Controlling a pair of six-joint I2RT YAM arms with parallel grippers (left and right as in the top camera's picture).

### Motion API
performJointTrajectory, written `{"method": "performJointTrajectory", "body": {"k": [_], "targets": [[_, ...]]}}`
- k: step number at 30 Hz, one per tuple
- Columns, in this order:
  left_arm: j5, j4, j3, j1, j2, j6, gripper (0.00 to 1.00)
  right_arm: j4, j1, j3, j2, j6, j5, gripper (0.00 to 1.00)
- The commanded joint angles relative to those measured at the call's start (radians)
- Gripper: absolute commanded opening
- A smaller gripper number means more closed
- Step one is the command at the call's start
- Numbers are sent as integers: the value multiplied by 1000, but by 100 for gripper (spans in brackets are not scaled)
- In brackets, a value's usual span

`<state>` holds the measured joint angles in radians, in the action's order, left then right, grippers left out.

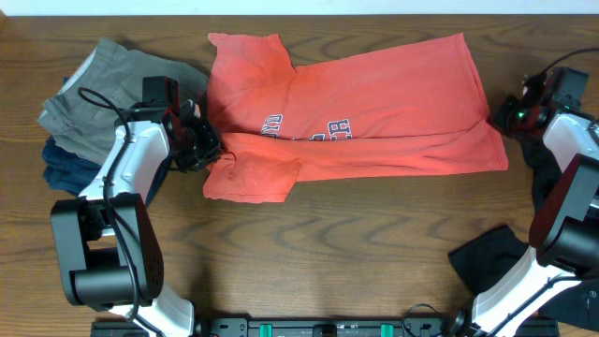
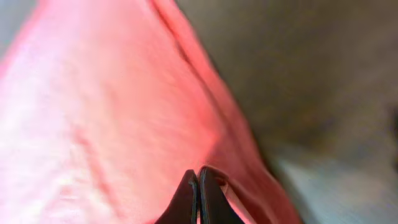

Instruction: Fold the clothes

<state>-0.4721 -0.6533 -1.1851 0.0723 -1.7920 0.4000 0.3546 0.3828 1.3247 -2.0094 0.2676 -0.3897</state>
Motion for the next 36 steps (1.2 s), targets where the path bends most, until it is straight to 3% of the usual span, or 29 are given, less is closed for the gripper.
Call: {"method": "performJointTrajectory", "body": {"k": [1, 10, 15, 17, 24, 27, 31, 36], "targets": [[-13, -4, 0, 7, -4, 2, 17, -43, -5, 0, -4, 93, -95, 1], [-6, -4, 0, 7, -4, 2, 17, -27, -6, 0, -5, 146, 130, 13], [-6, -4, 0, 7, -4, 2, 17, 63, -5, 0, -2, 97, 88, 1], [-6, -4, 0, 7, -4, 2, 17, 116, -5, 0, 5, 23, 19, 1], [-6, -4, 0, 7, -4, 2, 17, 304, -1, 0, 22, -8, 35, 1], [-7, -5, 0, 7, -4, 2, 17, 370, -8, 0, 21, -41, 116, 1], [-19, -9, 0, 7, -4, 2, 17, 378, -21, -15, 21, -41, 257, 1], [-78, -3, -3, 8, 11, 2, 13, 290, -23, -84, 19, -41, 281, 1]]}}
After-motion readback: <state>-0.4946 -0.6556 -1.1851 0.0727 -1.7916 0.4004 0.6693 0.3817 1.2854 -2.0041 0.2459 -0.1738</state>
